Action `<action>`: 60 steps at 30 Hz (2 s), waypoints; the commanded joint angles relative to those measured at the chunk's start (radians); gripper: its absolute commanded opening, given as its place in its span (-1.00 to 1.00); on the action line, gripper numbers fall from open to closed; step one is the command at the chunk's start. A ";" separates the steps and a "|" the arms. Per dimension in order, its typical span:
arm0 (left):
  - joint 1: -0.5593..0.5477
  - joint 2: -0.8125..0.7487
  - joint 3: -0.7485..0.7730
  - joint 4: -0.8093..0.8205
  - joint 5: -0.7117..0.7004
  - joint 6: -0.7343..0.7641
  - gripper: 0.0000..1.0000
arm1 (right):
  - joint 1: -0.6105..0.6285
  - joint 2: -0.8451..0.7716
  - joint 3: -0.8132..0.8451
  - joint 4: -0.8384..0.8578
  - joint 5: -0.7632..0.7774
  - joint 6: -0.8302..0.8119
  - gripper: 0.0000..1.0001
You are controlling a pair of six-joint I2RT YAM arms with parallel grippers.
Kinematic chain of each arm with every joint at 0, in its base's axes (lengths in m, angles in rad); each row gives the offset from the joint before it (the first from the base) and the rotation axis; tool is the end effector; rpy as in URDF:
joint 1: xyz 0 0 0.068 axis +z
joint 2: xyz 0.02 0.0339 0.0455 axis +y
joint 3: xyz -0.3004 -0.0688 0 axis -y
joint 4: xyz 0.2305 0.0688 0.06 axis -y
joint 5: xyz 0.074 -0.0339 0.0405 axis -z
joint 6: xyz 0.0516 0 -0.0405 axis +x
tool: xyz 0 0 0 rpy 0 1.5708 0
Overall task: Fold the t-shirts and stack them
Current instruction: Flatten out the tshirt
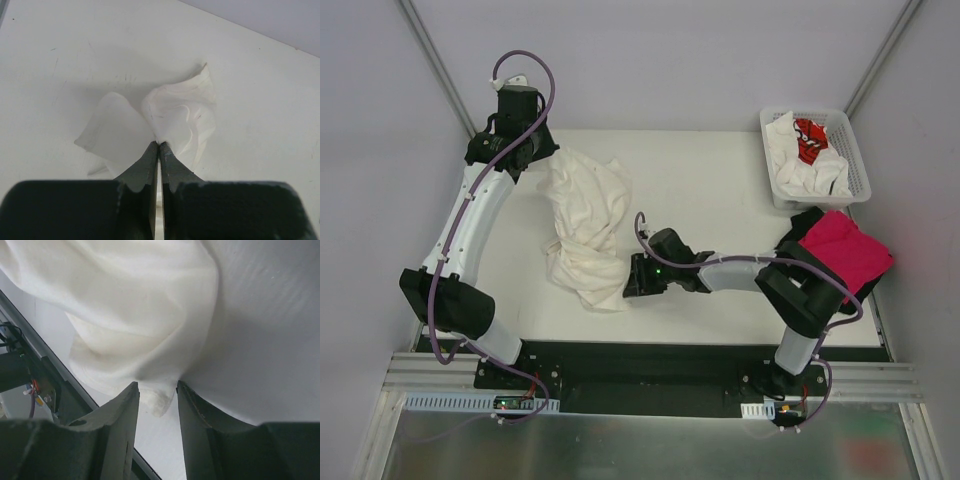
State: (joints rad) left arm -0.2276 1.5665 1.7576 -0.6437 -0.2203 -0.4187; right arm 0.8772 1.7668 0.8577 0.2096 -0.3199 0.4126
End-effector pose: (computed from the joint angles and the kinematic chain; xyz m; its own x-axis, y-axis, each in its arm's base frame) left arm 0.3391 -0.0670 0.4622 -0.4009 -0.3144 -0.8605 -0.1470 0.9492 -0.2783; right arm 0.2187 0.2884 0.1840 -0.7315 -0.2844 -0.6198 -0.6446 0.5850 0.4923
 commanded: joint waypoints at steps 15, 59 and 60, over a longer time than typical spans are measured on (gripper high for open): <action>0.013 -0.034 0.031 0.032 0.007 0.004 -1.00 | 0.095 -0.147 -0.144 -0.121 0.093 0.063 -0.20; 0.030 -0.054 0.008 0.033 0.039 -0.014 -1.00 | 0.132 0.132 0.093 -0.159 0.206 0.065 -0.38; 0.030 -0.054 0.008 0.033 0.042 -0.014 -1.00 | 0.134 0.131 0.101 -0.171 0.215 0.061 -0.31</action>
State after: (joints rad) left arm -0.2073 1.5665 1.7576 -0.6407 -0.1902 -0.4198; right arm 1.0054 1.8416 0.9565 0.1791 -0.2241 0.4946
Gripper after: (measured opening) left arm 0.006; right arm 0.307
